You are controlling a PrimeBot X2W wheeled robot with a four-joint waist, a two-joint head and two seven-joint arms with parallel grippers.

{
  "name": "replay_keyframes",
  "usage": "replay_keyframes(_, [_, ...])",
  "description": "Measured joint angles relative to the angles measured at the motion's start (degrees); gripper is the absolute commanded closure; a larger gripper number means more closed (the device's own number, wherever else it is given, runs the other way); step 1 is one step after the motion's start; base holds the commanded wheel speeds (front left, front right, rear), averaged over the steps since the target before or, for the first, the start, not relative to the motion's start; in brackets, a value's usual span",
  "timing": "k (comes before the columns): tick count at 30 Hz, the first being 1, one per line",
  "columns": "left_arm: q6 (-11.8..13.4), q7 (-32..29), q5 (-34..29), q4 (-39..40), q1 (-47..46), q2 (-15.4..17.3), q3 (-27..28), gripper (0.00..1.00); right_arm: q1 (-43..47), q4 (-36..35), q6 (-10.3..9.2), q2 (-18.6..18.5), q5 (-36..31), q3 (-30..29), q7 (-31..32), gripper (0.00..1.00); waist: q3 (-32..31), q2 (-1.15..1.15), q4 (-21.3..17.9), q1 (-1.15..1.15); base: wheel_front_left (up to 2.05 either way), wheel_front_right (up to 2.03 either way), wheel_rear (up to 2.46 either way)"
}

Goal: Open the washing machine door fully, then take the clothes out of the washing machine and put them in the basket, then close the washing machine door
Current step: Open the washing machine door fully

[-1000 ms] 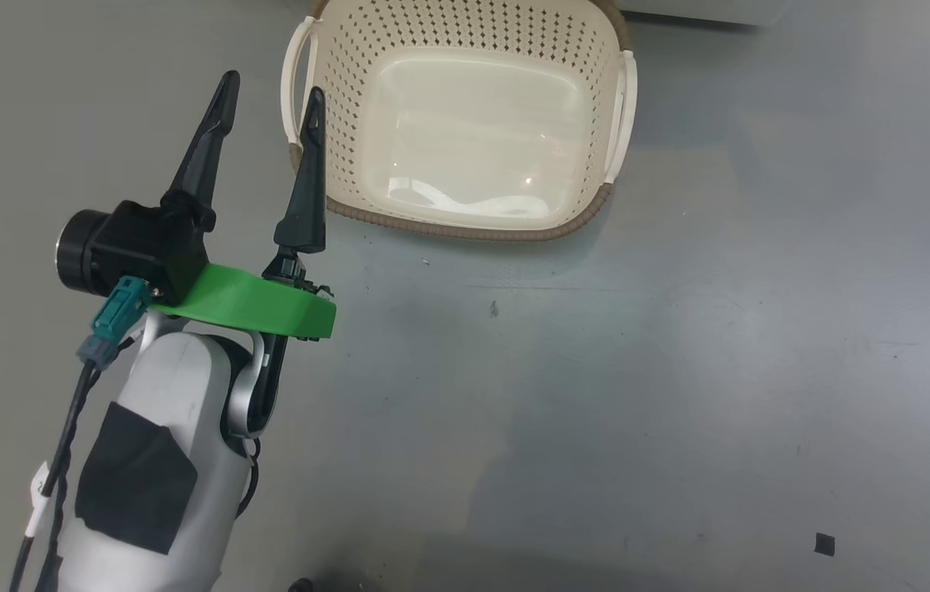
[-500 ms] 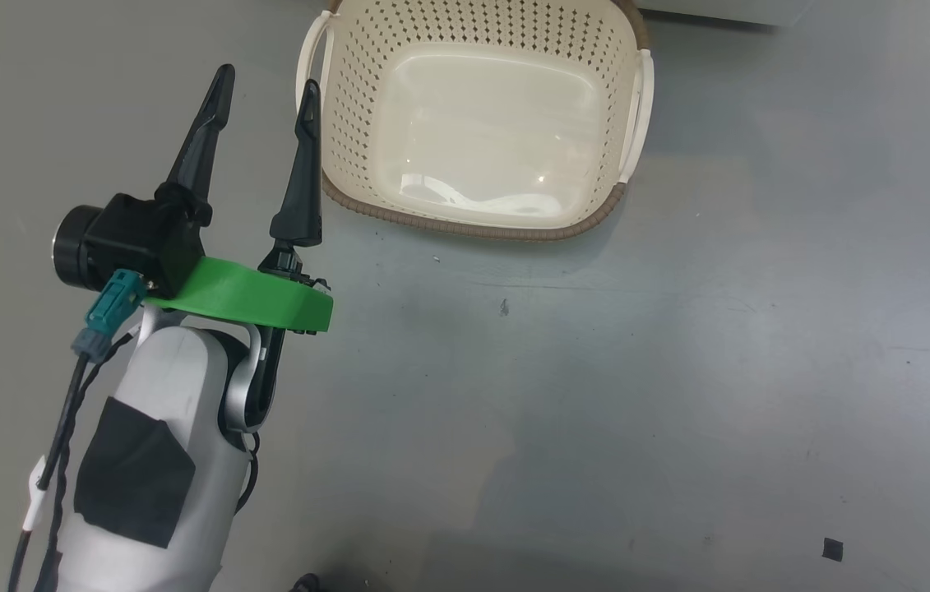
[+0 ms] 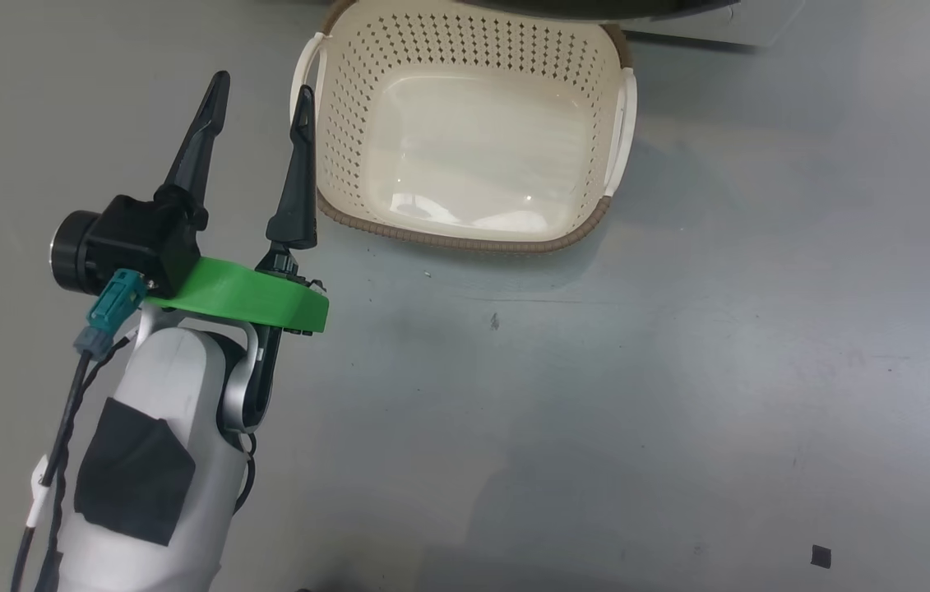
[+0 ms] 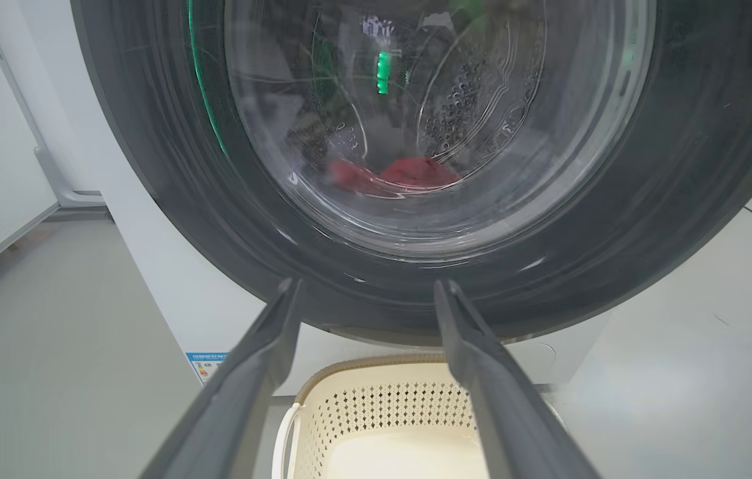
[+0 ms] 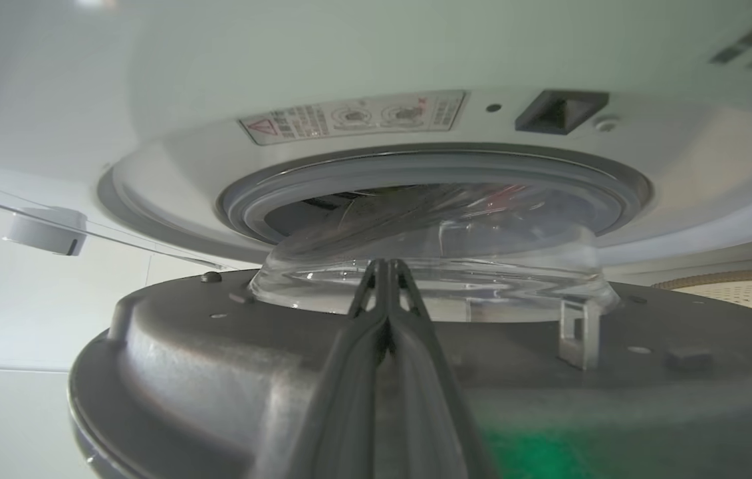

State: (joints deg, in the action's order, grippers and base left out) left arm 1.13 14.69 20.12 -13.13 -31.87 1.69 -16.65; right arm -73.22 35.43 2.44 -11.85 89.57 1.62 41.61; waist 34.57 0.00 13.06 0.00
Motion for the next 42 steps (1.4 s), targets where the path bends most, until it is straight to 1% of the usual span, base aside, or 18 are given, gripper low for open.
replay_keyframes(3, [0.0, 0.0, -0.1, -0.2, 0.0, 0.0, 0.1, 0.0, 0.6, 0.2, 0.13, 0.5, 1.2, 0.2, 1.5, 1.0, -0.7, 0.0, -0.3, 0.0, 0.0, 0.0, 0.0])
replay_keyframes(7, [-0.1, 0.0, -0.1, -0.9, 0.0, -0.1, 0.2, 0.0, 2.0, 0.4, 0.81, 0.6, 2.2, 0.3, 3.4, 1.0, -1.5, 0.0, -0.8, 0.0, 0.0, 0.0, 0.0])
replay_keyframes(10, [-0.4, 0.0, -0.1, -1.3, 0.1, -0.1, 0.5, 0.0, 3.7, 0.7, 1.62, 1.0, 3.3, 0.3, 5.1, 1.0, -2.5, 0.0, -1.2, 0.0, 0.0, 0.0, 0.0])
replay_keyframes(16, [-0.4, 0.0, -0.1, -2.1, 0.5, -0.1, 0.9, 0.0, 7.3, 0.7, 2.47, 1.7, 4.8, 1.1, 8.5, 1.0, -4.2, 0.0, -1.8, 0.0, 0.0, 0.0, 0.0])
replay_keyframes(21, [-0.5, 0.0, -0.3, -3.2, 2.3, -0.1, 1.0, 0.0, 10.5, 0.4, 3.04, 3.0, 6.1, 2.0, 11.6, 1.0, -5.9, 0.0, -2.1, 0.0, 0.0, 0.0, 0.0])
replay_keyframes(24, [-0.9, 0.0, -0.4, -3.5, 2.9, -0.1, 1.0, 0.0, 12.6, -0.2, 3.54, 3.5, 6.3, 3.2, 13.5, 1.0, -7.0, 0.0, -2.2, 0.0, 0.0, 0.0, 0.0])
replay_keyframes(32, [-0.9, 0.0, -0.6, -4.8, 5.9, -0.1, 1.1, 0.0, 18.3, -2.7, 3.98, 4.9, 7.8, 5.3, 17.9, 1.0, -10.3, 0.0, -2.2, 0.0, 0.0, 0.0, 0.0])
replay_keyframes(42, [-1.0, 0.0, -1.0, -5.4, 7.8, -0.1, 1.0, 0.0, 24.3, -6.1, 4.04, 5.9, 9.0, 7.3, 20.7, 1.0, -13.6, 0.0, -1.2, 0.0, 0.0, 0.0, 0.0])
